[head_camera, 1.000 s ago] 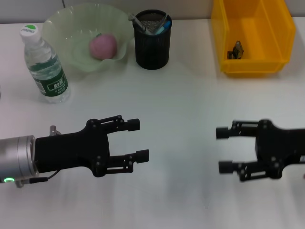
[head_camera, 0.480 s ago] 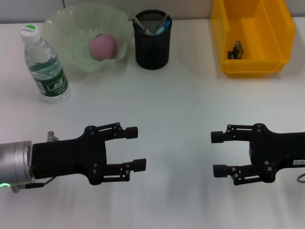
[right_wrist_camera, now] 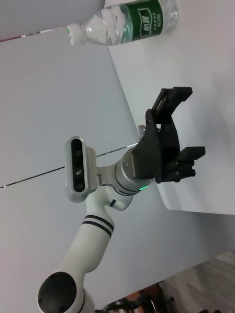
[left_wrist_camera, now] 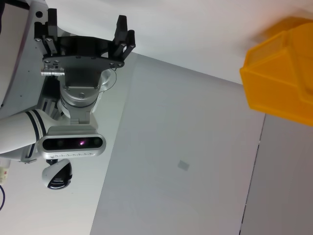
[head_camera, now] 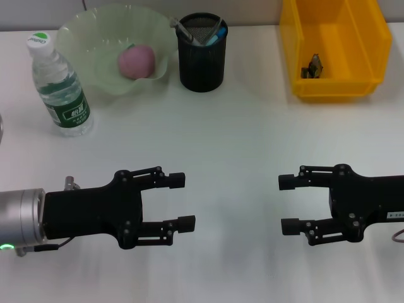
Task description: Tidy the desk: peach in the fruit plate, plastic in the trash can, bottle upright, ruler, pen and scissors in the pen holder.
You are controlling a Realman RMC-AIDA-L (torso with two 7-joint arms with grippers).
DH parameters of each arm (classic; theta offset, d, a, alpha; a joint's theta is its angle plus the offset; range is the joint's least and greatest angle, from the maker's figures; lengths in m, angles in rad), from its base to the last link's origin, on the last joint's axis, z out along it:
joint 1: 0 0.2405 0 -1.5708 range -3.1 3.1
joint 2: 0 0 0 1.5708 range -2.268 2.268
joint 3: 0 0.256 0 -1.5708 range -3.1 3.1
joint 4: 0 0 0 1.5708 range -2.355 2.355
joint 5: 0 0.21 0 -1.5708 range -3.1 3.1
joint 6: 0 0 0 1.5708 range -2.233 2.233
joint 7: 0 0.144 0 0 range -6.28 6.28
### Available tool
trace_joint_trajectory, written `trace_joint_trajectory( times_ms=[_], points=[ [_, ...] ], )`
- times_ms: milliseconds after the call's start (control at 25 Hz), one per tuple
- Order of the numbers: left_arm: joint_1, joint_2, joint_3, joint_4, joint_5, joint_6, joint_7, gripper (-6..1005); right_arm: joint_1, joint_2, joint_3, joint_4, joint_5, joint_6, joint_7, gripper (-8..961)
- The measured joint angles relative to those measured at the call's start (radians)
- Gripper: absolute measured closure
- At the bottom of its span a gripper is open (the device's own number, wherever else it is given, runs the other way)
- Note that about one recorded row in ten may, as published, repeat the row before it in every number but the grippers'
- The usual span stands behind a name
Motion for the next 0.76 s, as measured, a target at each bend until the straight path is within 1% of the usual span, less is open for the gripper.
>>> trace_joint_trajectory(
  times_ms=[760],
  points=[
    [0.001, -0.003, -0.001, -0.005, -0.005, 0.001, -0.005, 215, 0.011, 0.0, -0.001, -0.004, 0.0, -0.003, -0.001, 158]
  ],
)
